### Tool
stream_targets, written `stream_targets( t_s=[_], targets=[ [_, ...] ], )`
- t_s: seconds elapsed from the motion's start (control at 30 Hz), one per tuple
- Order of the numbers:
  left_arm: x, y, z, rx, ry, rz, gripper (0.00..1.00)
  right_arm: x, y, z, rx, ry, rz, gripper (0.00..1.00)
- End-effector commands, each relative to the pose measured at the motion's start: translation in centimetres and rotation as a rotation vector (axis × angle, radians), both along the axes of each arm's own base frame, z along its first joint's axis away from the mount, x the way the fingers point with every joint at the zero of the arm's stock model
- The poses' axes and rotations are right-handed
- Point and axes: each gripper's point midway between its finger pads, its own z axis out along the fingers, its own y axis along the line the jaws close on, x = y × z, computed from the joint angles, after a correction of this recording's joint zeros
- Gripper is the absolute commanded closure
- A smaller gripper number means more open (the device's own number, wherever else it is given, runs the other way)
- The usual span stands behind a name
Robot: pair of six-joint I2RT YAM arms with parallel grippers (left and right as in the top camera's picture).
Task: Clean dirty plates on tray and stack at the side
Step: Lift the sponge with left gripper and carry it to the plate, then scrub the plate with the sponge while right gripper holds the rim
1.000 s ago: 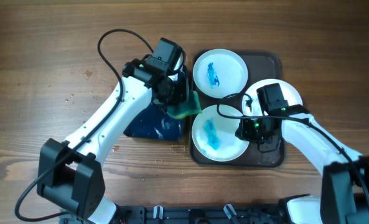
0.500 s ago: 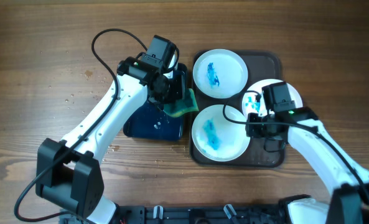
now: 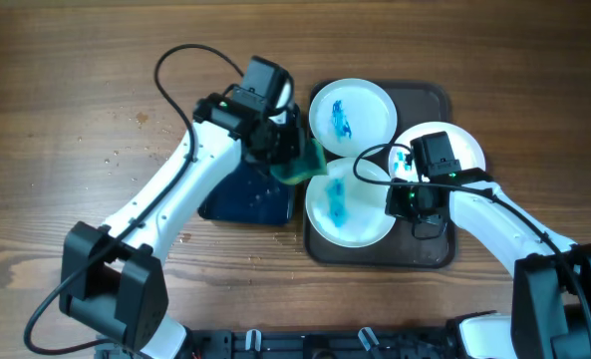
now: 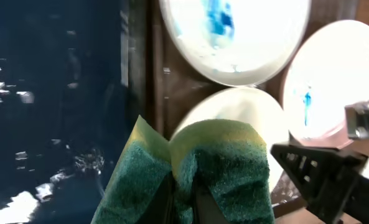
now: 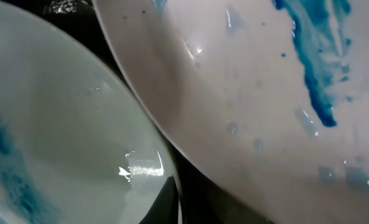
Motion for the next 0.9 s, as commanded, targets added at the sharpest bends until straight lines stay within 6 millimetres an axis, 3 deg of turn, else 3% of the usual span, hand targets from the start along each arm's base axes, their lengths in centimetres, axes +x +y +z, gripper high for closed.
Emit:
stream_targets(
  t_s=[0.0,0.17,0.33,0.4,0.5,0.63,0.67,0.8,0.87],
  targets=[
    [-1.6,-4.1,-0.6,-0.043,0.016,-0.086,0.96,-0.9,-1.9,-1.4,-0.084,0.063,-0.121,0.96],
    [-2.8,-8.3,-5.4,-0.02,0.059,-0.16,0.96,-1.1,-1.9,-1.5,-0.09,0.069,-0.094,0.96],
    [-3.4,-9.3,-11.3,0.027,0.156,-0.138,0.96,-1.2,-1.9,-1.5,-0.091,0.073,-0.094,0.96],
    [-3.0,-8.7,-13.0,0.062,0.167,-0.122,0.96,-1.2,-1.9,-1.5,-0.091,0.075,-0.094,0.96],
    [-1.4,-6.0,-13.9,0.186,0.114,-0.06,0.96,-1.3,-1.9,-1.5,-0.091,0.075,-0.094,0.96],
    [0.9,0.1,-13.9,0.503,-0.018,0.033,0.96,-1.3,-1.9,-1.5,-0.092,0.077,-0.094,0.96],
    [1.1,0.9,-13.7,0.549,-0.038,0.024,0.96,-1.3,-1.9,-1.5,-0.092,0.079,-0.094,0.96],
    [1.3,1.8,-13.5,0.607,-0.062,-0.001,0.96,-1.4,-2.0,-1.5,-0.092,0.08,-0.099,0.96],
    [0.4,0.1,-14.0,0.51,-0.006,-0.03,0.96,-1.3,-1.9,-1.5,-0.09,0.077,-0.105,0.96]
  ],
)
